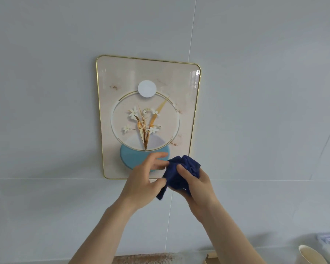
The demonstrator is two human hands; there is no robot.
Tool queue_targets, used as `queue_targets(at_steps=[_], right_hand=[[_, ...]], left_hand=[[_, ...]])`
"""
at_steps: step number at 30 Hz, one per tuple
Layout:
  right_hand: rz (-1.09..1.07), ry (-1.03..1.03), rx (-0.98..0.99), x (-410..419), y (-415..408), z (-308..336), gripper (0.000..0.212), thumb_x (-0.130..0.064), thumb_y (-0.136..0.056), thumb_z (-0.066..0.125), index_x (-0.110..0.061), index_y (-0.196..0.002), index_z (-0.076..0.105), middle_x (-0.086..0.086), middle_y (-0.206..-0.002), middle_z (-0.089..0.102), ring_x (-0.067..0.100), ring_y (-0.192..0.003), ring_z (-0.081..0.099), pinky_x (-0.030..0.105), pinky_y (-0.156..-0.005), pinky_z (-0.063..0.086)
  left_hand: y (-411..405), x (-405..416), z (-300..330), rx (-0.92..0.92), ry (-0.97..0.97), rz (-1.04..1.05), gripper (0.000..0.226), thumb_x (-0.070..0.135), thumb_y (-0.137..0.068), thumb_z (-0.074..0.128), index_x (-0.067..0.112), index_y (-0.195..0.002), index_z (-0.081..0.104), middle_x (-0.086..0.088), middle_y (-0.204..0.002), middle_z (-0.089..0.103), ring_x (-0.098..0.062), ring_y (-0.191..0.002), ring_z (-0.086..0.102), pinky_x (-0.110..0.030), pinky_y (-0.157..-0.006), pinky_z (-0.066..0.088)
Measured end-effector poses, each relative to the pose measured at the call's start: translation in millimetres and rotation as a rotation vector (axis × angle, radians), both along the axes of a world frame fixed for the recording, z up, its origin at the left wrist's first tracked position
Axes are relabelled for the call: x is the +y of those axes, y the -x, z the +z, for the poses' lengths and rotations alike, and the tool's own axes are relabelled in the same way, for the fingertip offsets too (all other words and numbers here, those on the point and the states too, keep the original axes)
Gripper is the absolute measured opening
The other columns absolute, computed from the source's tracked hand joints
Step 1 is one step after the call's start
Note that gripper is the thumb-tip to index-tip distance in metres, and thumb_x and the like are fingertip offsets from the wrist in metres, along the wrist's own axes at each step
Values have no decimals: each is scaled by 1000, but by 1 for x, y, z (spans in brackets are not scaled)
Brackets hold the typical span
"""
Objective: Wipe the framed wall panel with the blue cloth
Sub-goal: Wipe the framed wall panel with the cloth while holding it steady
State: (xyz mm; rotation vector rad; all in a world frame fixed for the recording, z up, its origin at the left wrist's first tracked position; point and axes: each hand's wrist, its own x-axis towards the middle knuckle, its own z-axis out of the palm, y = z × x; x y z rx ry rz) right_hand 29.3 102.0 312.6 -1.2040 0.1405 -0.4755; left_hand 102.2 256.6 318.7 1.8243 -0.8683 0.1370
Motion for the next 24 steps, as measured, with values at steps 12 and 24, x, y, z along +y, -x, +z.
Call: queue_targets(at_steps=[12,24], right_hand=[[-718,1381,-326,-30,-83,8,59,2,-93,66,-14,-146,48,8,-153,48,31,-140,45,43,-108,49],[-902,1817,-436,-57,-126,-21,43,-16,-102,62,-16,-145,57,17,-158,41,39,-151,35,56,-119,39]], left_hand=[[-89,-39,27,-855,-189,535,57,35,-107,41,17,-160,31,-5,-170,25,-25,-159,16,-48,-130,10],[-145,-53,16,-1025,-212,730,59,32,-108,36,18,-163,19,-1,-171,10,-24,-159,6,-49,-130,6]])
